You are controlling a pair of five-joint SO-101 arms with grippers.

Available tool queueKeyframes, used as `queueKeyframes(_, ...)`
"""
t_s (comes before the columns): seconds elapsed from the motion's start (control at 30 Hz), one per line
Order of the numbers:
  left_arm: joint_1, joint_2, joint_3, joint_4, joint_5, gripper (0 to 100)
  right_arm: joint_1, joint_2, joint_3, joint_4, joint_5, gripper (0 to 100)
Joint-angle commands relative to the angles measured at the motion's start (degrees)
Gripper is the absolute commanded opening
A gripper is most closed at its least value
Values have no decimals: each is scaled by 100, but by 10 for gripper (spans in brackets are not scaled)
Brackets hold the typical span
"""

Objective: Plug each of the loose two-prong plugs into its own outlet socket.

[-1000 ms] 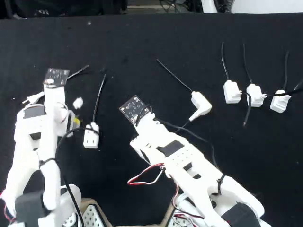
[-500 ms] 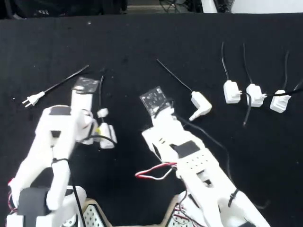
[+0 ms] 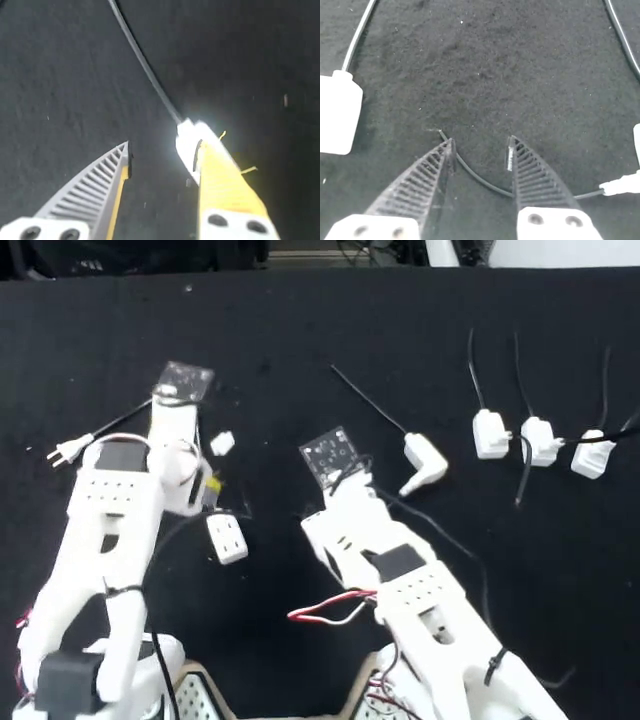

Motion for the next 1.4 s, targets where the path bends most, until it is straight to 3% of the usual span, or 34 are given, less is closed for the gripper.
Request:
queueKeyframes(0.0, -57, 607, -207, -1275, 615, 221, 114, -154, -13, -149, -44, 155)
queueKeyframes(0.13, -119, 1802, -347, -2092, 835, 221, 114, -154, -4, -149, -44, 155)
queueKeyframes(0.27, -488, 2840, -954, -2101, 1231, 220, 114, -154, -4, -149, -44, 155)
queueKeyframes(0.5, -1305, 3393, -1666, -1064, 1793, 220, 114, -163, -13, -149, -44, 155)
queueKeyframes(0.7, -2000, 2989, -1499, -290, 1758, 220, 114, -163, -13, -149, -44, 155)
queueKeyframes(0.87, -2396, 2356, -1042, 193, 949, 220, 114, -163, -13, -149, -44, 155)
queueKeyframes(1.03, -2765, 1644, -356, 114, 35, 220, 114, -171, -13, -149, -44, 155)
queueKeyframes(1.17, -2686, 1134, -479, -97, 167, 222, 114, -171, -13, -149, -44, 155)
queueKeyframes(1.37, -1692, 1116, -391, -1073, 703, 223, 114, -163, -13, -149, -44, 155)
